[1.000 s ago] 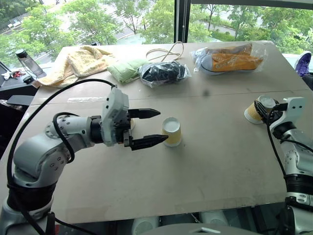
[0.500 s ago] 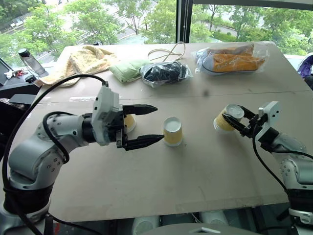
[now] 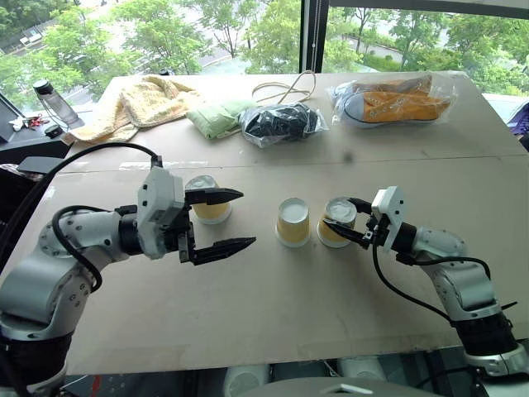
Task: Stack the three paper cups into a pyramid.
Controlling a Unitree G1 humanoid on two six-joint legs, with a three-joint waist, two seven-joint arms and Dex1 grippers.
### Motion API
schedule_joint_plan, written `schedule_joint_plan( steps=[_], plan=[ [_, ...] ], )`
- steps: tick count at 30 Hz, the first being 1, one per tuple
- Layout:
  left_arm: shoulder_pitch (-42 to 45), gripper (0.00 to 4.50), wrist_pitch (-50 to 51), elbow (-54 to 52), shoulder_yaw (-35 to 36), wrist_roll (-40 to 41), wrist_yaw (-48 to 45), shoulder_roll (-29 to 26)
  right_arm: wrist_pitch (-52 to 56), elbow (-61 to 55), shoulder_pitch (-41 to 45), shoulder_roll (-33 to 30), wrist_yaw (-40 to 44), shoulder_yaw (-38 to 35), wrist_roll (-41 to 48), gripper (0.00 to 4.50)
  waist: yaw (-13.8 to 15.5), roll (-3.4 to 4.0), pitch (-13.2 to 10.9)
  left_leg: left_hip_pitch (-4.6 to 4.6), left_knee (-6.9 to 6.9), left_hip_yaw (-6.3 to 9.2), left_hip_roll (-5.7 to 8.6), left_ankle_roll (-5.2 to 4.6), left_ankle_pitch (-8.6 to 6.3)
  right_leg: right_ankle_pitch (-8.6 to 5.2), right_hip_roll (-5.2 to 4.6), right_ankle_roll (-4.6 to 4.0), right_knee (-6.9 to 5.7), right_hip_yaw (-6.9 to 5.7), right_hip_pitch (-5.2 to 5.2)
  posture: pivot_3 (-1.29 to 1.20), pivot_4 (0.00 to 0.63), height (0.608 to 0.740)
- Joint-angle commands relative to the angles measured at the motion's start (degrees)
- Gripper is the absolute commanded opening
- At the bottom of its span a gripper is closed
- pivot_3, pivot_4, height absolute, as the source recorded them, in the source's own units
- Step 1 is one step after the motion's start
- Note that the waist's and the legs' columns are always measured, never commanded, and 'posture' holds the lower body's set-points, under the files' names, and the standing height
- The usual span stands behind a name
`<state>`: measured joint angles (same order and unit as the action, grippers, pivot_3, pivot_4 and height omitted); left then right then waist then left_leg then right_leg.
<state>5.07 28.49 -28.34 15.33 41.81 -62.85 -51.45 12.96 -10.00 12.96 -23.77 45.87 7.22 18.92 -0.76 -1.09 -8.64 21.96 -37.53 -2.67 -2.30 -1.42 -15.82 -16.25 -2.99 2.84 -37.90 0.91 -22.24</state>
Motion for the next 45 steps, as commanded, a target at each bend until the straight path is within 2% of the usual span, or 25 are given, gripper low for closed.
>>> schedule_joint_plan(
  steps=[1, 3, 4, 5, 7, 11, 15, 17, 20, 22, 27, 35, 45],
  plan=[
    [-0.61, 4.50, -1.05, -0.28, 2.17, -0.61, -0.05, -0.95, -1.04, -0.99, 1.03, 0.87, 0.12, 0.83, -0.21, 2.08, -0.06, 0.00, 0.00, 0.00, 0.00, 0.00, -0.01, 0.00, 0.00, 0.00, 0.01, 0.00, 0.00, 0.00, 0.00, 0.00, 0.150, 0.740],
    [-0.93, 4.50, -1.05, -0.32, 2.44, -0.31, 0.01, -0.94, -0.95, -0.93, 1.24, 1.10, 0.23, 0.97, -0.28, 2.08, -0.03, 0.00, 0.00, 0.00, 0.01, 0.01, -0.02, 0.00, 0.00, 0.00, 0.01, 0.00, 0.00, -0.01, -0.01, 0.00, 0.150, 0.740],
    [-1.17, 4.50, -1.08, -0.47, 2.55, -0.20, -0.02, -0.91, -0.93, -0.92, 1.31, 1.16, 0.36, 1.02, -0.30, 3.11, -0.02, 0.00, 0.00, 0.01, 0.01, 0.01, -0.02, 0.00, 0.00, 0.00, 0.01, 0.00, 0.00, -0.02, 0.00, 0.00, 0.150, 0.740],
    [-1.35, 4.50, -1.10, -0.61, 2.62, -0.13, -0.02, -0.84, -0.98, -0.91, 1.39, 1.20, 0.50, 1.04, -0.34, 3.38, -0.02, 0.00, 0.00, 0.01, 0.00, 0.01, -0.02, 0.00, 0.00, 0.00, 0.00, 0.00, 0.00, -0.02, 0.00, 0.00, 0.150, 0.740],
    [-1.58, 4.50, -1.00, -0.91, 2.72, 0.13, 0.17, -0.58, -0.66, -1.04, 1.60, 1.22, 0.69, 0.88, -0.11, 4.47, -0.01, 0.00, 0.00, 0.01, 0.00, 0.00, -0.02, 0.00, 0.00, 0.00, -0.01, 0.00, 0.00, -0.01, 0.00, 0.00, 0.150, 0.740],
    [-2.39, 4.50, -0.95, -1.49, 3.65, 1.16, 1.95, 0.97, 0.23, -2.45, 1.23, -0.10, 2.78, -0.07, 1.89, 4.47, -0.01, 0.00, 0.00, 0.01, 0.00, 0.02, -0.02, 0.00, 0.00, 0.00, -0.01, 0.00, -0.01, -0.03, 0.00, 0.00, 0.150, 0.740],
    [-8.40, 4.50, -2.51, -3.91, 8.60, 2.98, 4.19, 5.26, -0.31, -4.79, -0.58, -2.87, 4.66, -3.71, 4.59, 4.47, -0.11, 0.00, 0.00, 0.02, 0.00, 0.00, -0.04, -0.01, -0.01, 0.00, -0.05, 0.00, 0.01, 0.00, 0.00, 0.00, 0.150, 0.740],
    [-13.38, 4.50, -5.70, -5.01, 11.62, 1.72, 6.59, 9.69, -0.07, -6.70, -3.24, -6.31, 7.48, -7.16, 7.28, 4.47, -0.01, 0.01, -0.01, 0.04, 0.01, 0.02, -0.06, -0.02, -0.01, 0.00, -0.08, 0.00, 0.04, -0.02, 0.00, 0.00, 0.150, 0.740],
    [-15.27, 4.50, -11.07, -4.70, 12.13, -4.55, 11.52, 13.83, -0.19, -7.45, -5.23, -10.47, 11.44, -10.15, 10.08, 4.47, 0.36, -0.04, 0.01, 0.04, 0.03, 0.06, -0.02, -0.03, -0.02, 0.00, -0.20, 0.00, 0.08, -0.01, 0.03, 0.00, 0.150, 0.740],
    [-13.59, 4.50, -14.73, -3.74, 11.67, -7.60, 15.83, 17.20, 1.27, -7.90, -5.38, -12.74, 13.87, -12.67, 13.65, 4.47, 0.36, -0.08, 0.01, -0.12, 0.00, 0.15, -0.01, -0.03, -0.02, 0.01, -0.17, -0.02, 0.04, -0.01, 0.24, 0.00, 0.150, 0.740],
    [-11.84, 4.50, -23.10, 1.65, 8.76, -17.51, 23.87, 24.00, 5.32, -10.04, -4.29, -15.67, 16.01, -18.08, 22.22, 4.47, 0.12, -0.09, 0.04, -0.36, -0.07, 0.18, 0.03, -0.04, -0.02, 0.02, -0.17, -0.03, 0.04, -0.01, 0.58, 0.00, 0.150, 0.740],
    [-3.87, 4.50, -26.11, 15.44, 1.72, -26.38, 30.82, 26.80, 5.68, -12.54, -2.08, -15.54, 14.80, -19.83, 25.10, 4.47, 0.45, -0.10, 0.04, -0.19, -0.07, 0.42, 0.01, -0.04, -0.02, 0.01, -0.14, -0.01, 0.09, -0.18, 0.52, 0.00, 0.150, 0.740],
    [0.60, 4.50, -26.59, 23.77, -2.75, -28.34, 31.14, 26.18, 4.52, -13.82, -0.93, -13.07, 14.48, -19.53, 26.39, 4.47, 0.18, -0.10, 0.03, -0.16, -0.08, 0.50, 0.00, -0.04, -0.02, 0.02, -0.18, 0.00, 0.10, -0.28, 0.52, 0.00, 0.150, 0.740]
  ],
)
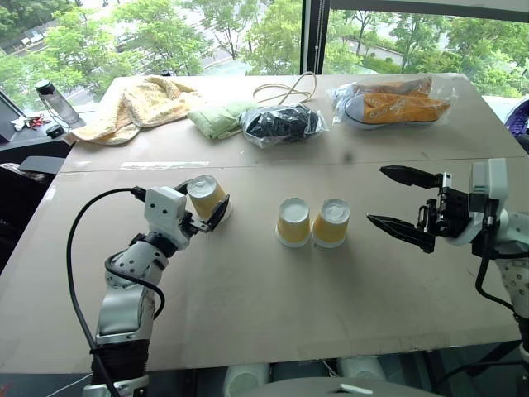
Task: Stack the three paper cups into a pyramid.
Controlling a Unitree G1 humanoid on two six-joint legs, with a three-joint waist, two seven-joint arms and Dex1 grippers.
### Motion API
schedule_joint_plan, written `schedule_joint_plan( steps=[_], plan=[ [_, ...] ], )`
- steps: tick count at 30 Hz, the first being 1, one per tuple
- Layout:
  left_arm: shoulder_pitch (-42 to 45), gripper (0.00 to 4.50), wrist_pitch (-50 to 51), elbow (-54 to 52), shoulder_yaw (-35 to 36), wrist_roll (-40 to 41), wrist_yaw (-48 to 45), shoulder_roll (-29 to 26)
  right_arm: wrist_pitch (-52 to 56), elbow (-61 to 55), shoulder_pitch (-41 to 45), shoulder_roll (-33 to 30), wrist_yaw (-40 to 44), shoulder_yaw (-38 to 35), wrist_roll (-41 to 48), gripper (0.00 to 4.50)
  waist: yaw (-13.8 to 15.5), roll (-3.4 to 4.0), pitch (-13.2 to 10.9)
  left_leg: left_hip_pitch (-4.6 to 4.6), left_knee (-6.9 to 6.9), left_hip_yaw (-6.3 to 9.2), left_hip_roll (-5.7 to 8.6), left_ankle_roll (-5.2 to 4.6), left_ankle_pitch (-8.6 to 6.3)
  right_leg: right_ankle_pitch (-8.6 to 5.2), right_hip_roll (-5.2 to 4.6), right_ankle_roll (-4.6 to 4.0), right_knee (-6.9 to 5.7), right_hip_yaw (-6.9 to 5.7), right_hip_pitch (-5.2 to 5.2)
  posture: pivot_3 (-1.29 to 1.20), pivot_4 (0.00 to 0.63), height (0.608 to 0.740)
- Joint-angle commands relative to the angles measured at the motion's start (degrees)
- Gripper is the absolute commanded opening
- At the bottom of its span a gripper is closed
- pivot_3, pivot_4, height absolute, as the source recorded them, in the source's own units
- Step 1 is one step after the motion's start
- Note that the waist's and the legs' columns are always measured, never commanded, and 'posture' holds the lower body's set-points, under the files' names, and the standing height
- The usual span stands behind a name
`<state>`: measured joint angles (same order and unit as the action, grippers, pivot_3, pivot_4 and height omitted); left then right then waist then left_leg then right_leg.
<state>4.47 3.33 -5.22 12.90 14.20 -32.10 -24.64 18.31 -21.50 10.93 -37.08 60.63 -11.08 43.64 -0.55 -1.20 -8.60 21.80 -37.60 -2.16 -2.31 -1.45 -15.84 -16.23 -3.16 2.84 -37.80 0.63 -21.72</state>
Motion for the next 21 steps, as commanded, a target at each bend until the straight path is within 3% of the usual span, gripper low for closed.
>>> schedule_joint_plan(
  steps=[1, 2, 5, 8, 14, 21],
  plan=[
    [1.61, 4.50, -1.59, 1.19, -0.52, -0.84, 0.42, -0.52, -0.75, -2.37, 1.19, 0.35, -0.31, -1.14, 1.67, 4.47, 0.00, 0.00, 0.00, -0.01, 0.00, 0.00, 0.00, 0.00, 0.00, 0.00, 0.00, 0.00, 0.00, 0.01, 0.00, 0.00, 0.150, 0.740],
    [2.01, 4.50, -1.68, 1.42, -0.60, -0.46, 0.24, -0.21, -0.69, -2.51, 1.21, 0.41, -0.32, -1.08, 1.76, 4.47, 0.01, 0.00, 0.00, -0.01, 0.00, 0.00, 0.00, 0.00, 0.00, 0.00, -0.01, 0.00, 0.00, 0.00, 0.01, 0.00, 0.150, 0.740],
    [2.61, 3.70, -0.56, 1.10, -0.63, 1.62, -0.75, 0.44, -0.29, -3.02, 1.33, 0.48, -0.28, -1.01, 2.47, 4.50, 0.04, 0.00, 0.00, 0.03, 0.00, 0.00, 0.01, 0.00, 0.00, 0.00, -0.04, 0.00, 0.03, -0.02, 0.00, 0.00, 0.150, 0.740],
    [2.35, 2.45, -0.32, 0.45, -0.93, 2.24, -1.75, 0.27, -0.15, -3.39, 1.44, 0.75, -0.37, -0.66, 2.84, 4.50, 0.04, 0.00, 0.00, 0.03, 0.00, 0.00, 0.01, 0.00, 0.00, 0.00, -0.07, 0.00, 0.03, -0.03, 0.00, 0.00, 0.150, 0.740],
    [5.13, 2.37, -0.93, -1.94, -1.16, 2.82, -1.62, -0.49, 0.21, -4.00, 1.03, 0.85, -0.80, -0.47, 3.11, 4.50, 0.03, 0.00, 0.00, 0.03, 0.00, 0.04, 0.01, 0.00, 0.00, 0.00, -0.07, 0.00, 0.02, -0.06, 0.00, 0.00, 0.150, 0.740],
    [18.53, 2.37, 15.93, -11.85, -10.24, 11.71, -7.55, -1.50, -2.01, -1.99, -3.64, -1.01, 0.99, -4.93, 1.90, 4.50, 1.39, -0.02, -0.01, 0.29, -0.26, 0.29, 0.08, 0.01, 0.00, 0.00, -0.08, 0.01, 0.07, -0.32, 0.02, 0.00, 0.150, 0.740]
  ],
)
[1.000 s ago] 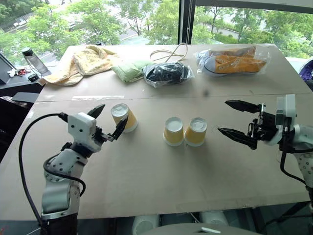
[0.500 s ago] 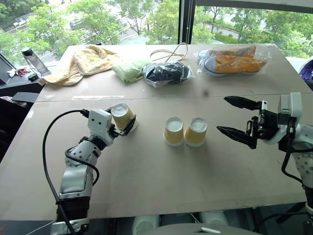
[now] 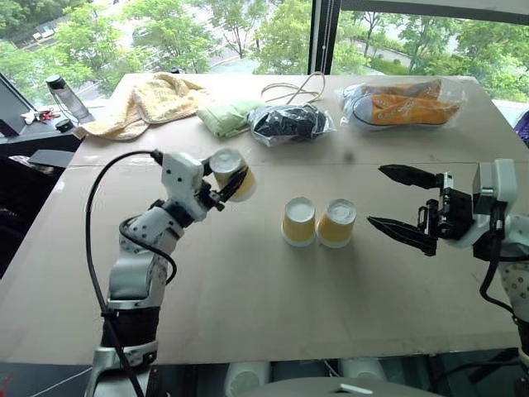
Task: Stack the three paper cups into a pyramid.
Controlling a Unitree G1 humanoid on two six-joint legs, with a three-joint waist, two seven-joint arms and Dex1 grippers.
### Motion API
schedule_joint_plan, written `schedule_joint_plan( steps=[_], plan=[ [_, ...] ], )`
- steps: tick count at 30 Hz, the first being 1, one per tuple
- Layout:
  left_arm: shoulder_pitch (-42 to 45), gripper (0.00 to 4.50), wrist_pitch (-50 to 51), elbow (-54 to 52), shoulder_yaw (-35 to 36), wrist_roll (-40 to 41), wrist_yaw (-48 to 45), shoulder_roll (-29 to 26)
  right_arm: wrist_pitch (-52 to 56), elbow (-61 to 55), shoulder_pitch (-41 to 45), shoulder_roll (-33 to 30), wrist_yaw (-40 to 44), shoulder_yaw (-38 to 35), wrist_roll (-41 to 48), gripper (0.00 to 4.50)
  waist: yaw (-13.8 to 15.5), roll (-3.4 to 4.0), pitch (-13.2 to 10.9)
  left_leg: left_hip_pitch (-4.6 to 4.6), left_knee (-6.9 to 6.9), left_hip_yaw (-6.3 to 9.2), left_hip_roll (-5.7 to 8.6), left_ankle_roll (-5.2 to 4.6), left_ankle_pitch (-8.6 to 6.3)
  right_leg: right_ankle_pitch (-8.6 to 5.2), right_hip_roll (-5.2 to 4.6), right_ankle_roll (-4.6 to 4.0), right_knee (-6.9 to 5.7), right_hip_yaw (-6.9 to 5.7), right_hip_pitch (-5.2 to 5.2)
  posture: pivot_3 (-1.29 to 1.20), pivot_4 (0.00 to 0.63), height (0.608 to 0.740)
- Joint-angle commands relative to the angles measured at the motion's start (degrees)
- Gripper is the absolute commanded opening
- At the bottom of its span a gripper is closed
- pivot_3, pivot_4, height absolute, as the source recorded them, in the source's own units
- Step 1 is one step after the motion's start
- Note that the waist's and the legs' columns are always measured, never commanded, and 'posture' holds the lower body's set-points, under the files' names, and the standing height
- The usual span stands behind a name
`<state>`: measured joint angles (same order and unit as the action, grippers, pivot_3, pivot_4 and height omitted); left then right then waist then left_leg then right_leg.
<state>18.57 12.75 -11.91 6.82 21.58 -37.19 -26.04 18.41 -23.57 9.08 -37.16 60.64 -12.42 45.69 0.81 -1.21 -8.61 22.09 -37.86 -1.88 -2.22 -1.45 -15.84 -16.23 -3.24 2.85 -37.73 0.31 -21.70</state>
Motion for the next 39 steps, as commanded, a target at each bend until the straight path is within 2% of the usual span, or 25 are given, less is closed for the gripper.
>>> schedule_joint_plan(
  steps=[1, 5, 9, 19, 31, 32, 34, 35, 39],
  plan=[
    [6.51, 2.37, 8.84, -5.85, -6.03, 5.06, -3.57, -0.22, -2.60, 0.35, -2.72, -0.88, 1.21, -4.27, -0.22, 4.50, 0.14, 0.00, 0.00, 0.02, -0.03, 0.02, 0.02, 0.00, 0.00, 0.00, 0.04, 0.01, 0.02, -0.02, 0.00, 0.00, 0.150, 0.740],
    [14.54, 2.37, 14.77, -4.79, -12.09, 5.58, -7.03, 0.00, -3.97, 0.61, -7.60, -0.40, 1.54, -6.93, -0.15, 4.50, -0.04, 0.02, -0.01, 0.18, -0.27, 0.19, 0.06, -0.01, 0.00, 0.00, 0.17, 0.01, -0.02, -0.03, 0.00, 0.00, 0.150, 0.740],
    [18.10, 2.37, 16.87, -3.33, -14.66, 6.95, -11.53, 0.09, -5.33, 0.06, -11.06, -0.57, 1.49, -7.89, -1.20, 4.50, -0.48, 0.08, -0.04, 0.12, -0.30, 0.20, 0.08, -0.01, 0.00, -0.01, 0.34, 0.01, -0.09, 0.02, 0.00, 0.00, 0.150, 0.740],
    [16.78, 2.37, 15.72, -1.41, -18.01, 4.41, -18.26, -2.51, -5.76, -5.28, -14.62, 0.76, -3.23, -7.25, -2.48, 4.50, -0.33, 0.13, -0.06, 0.07, -0.34, 0.24, 0.06, 0.00, 0.00, -0.01, 0.46, 0.01, -0.14, 0.07, 0.01, 0.00, 0.150, 0.740],
    [17.17, 2.37, 13.01, 1.74, -18.00, 2.30, -18.56, -0.66, -6.98, -4.98, -16.51, 0.60, -3.31, -8.50, -2.35, 4.50, -0.06, 0.13, -0.06, 0.08, -0.41, 0.25, 0.07, -0.01, 0.00, -0.01, 0.45, 0.01, -0.15, 0.06, 0.04, 0.00, 0.150, 0.740],
    [17.21, 3.41, 12.68, 1.69, -17.83, 2.25, -18.20, -0.22, -7.26, -4.71, -16.48, 0.72, -3.19, -8.30, -2.55, 4.50, -0.06, 0.13, -0.06, 0.08, -0.41, 0.25, 0.07, -0.01, 0.00, -0.01, 0.45, 0.01, -0.15, 0.06, 0.04, 0.00, 0.150, 0.740],
    [17.23, 4.24, 12.16, 1.32, -17.55, 2.38, -18.01, 0.44, -7.68, -4.39, -16.28, 0.96, -3.19, -7.76, -2.86, 4.50, -0.06, 0.13, -0.06, 0.09, -0.42, 0.26, 0.07, -0.01, 0.00, -0.01, 0.45, 0.01, -0.15, 0.06, 0.05, 0.00, 0.150, 0.740],
    [17.22, 4.44, 11.95, 1.13, -17.41, 2.45, -17.99, 0.70, -7.84, -4.30, -16.16, 1.06, -3.26, -7.50, -2.95, 4.50, -0.06, 0.13, -0.06, 0.09, -0.42, 0.25, 0.07, -0.01, 0.00, -0.01, 0.45, 0.01, -0.15, 0.06, 0.05, 0.00, 0.150, 0.740],
    [17.27, 4.44, 11.37, -0.84, -15.09, 6.09, -19.16, 2.22, -8.45, -3.53, -15.89, 1.41, -2.85, -6.82, -3.25, 4.50, -0.07, 0.13, -0.06, 0.11, -0.43, 0.26, 0.07, -0.01, 0.00, -0.01, 0.45, 0.01, -0.14, 0.05, 0.04, 0.00, 0.150, 0.740]
  ],
)
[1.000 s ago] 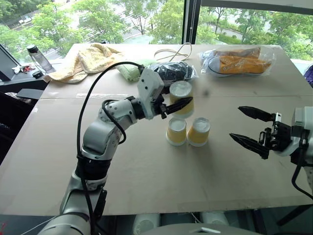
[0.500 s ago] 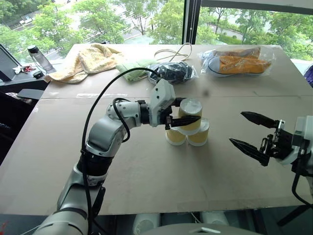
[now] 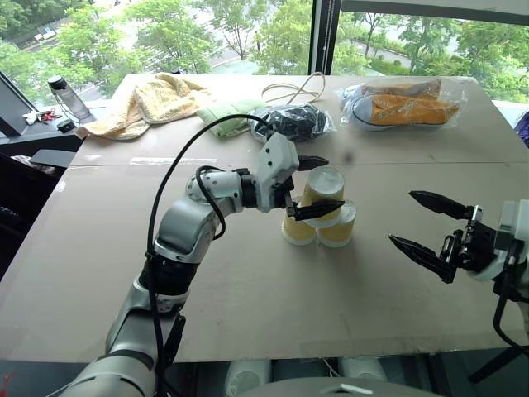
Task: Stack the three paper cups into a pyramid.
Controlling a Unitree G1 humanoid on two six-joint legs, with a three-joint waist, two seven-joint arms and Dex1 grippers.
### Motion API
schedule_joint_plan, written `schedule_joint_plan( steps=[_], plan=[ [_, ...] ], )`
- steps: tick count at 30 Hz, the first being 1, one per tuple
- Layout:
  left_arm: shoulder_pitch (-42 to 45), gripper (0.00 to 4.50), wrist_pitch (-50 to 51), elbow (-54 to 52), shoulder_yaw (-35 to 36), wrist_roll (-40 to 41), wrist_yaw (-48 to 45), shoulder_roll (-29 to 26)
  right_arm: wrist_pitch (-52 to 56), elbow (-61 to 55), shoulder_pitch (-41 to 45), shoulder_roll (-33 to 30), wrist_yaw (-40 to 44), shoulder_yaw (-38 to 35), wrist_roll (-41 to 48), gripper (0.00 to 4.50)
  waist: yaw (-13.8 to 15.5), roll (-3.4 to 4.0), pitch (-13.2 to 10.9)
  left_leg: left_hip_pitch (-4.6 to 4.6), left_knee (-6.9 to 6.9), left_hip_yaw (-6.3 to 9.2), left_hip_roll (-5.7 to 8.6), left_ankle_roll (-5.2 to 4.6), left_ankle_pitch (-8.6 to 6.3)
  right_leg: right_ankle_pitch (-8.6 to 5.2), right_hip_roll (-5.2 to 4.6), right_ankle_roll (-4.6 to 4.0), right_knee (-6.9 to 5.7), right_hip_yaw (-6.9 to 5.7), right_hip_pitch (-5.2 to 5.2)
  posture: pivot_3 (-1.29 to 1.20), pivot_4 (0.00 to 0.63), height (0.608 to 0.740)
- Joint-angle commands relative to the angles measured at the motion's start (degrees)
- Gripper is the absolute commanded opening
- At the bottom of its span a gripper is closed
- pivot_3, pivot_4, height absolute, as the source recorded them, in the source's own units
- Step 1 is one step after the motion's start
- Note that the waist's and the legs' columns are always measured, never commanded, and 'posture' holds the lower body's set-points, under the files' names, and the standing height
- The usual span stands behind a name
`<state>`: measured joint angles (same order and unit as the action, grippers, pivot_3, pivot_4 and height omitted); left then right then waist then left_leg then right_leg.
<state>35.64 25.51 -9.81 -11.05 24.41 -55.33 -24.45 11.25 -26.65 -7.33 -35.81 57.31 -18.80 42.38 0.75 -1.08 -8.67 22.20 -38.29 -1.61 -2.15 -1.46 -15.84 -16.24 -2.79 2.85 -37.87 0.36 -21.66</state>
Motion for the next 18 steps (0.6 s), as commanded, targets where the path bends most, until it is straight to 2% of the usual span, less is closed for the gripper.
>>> schedule_joint_plan(
  steps=[1, 10, 13, 14, 16, 18],
  plan=[
    [0.29, 4.44, -1.09, -3.72, 3.58, 4.66, -1.25, 0.94, -1.43, -0.22, 0.53, 0.09, 0.65, -0.38, 0.02, 4.50, -0.01, 0.00, 0.00, 0.00, 0.00, 0.01, 0.00, 0.00, 0.00, 0.00, 0.00, 0.00, 0.00, -0.01, 0.00, 0.00, 0.150, 0.740],
    [2.33, 4.44, -0.16, -8.87, 9.88, 11.95, 2.95, 3.55, -3.23, 3.91, 1.36, 0.77, 3.21, 1.36, -2.01, 4.50, -0.01, 0.00, 0.00, 0.01, -0.02, 0.07, -0.01, 0.00, 0.00, 0.00, -0.02, 0.00, 0.00, -0.02, 0.02, 0.00, 0.150, 0.740],
    [0.43, 4.44, 1.71, -10.44, 13.15, 13.69, 5.86, 2.43, -4.29, 5.96, 2.06, 1.69, 3.94, 2.20, -2.21, 4.50, -0.02, 0.00, 0.00, 0.00, -0.02, 0.07, -0.01, 0.00, 0.00, 0.00, -0.02, 0.00, -0.01, -0.03, 0.03, 0.00, 0.150, 0.740],
    [-1.05, 4.44, 2.67, -11.12, 14.28, 13.74, 6.72, 1.21, -4.72, 6.75, 2.10, 2.03, 4.24, 2.42, -2.35, 4.50, -0.12, 0.01, 0.00, 0.00, -0.02, 0.08, -0.01, 0.00, 0.00, 0.00, -0.02, 0.00, -0.01, -0.03, 0.03, 0.00, 0.150, 0.740],
    [-11.02, 4.44, 2.29, -12.28, 17.26, 9.42, 6.52, -5.06, -6.95, 12.67, 2.03, 3.11, 6.48, 3.32, -4.09, 4.50, -0.96, 0.11, 0.05, -0.09, 0.04, 0.09, -0.04, 0.00, 0.00, 0.00, 0.02, 0.00, -0.01, 0.05, 0.03, 0.00, 0.150, 0.740],
    [-20.59, 4.44, 1.20, -13.04, 19.69, 7.18, 6.55, -8.81, -10.49, 18.93, 2.26, 3.30, 9.18, 4.49, -7.21, 4.50, -1.58, 0.11, 0.03, -0.34, 0.29, 0.09, -0.05, 0.00, 0.00, -0.01, 0.06, -0.01, -0.02, 0.36, 0.05, 0.00, 0.150, 0.740]
  ],
)
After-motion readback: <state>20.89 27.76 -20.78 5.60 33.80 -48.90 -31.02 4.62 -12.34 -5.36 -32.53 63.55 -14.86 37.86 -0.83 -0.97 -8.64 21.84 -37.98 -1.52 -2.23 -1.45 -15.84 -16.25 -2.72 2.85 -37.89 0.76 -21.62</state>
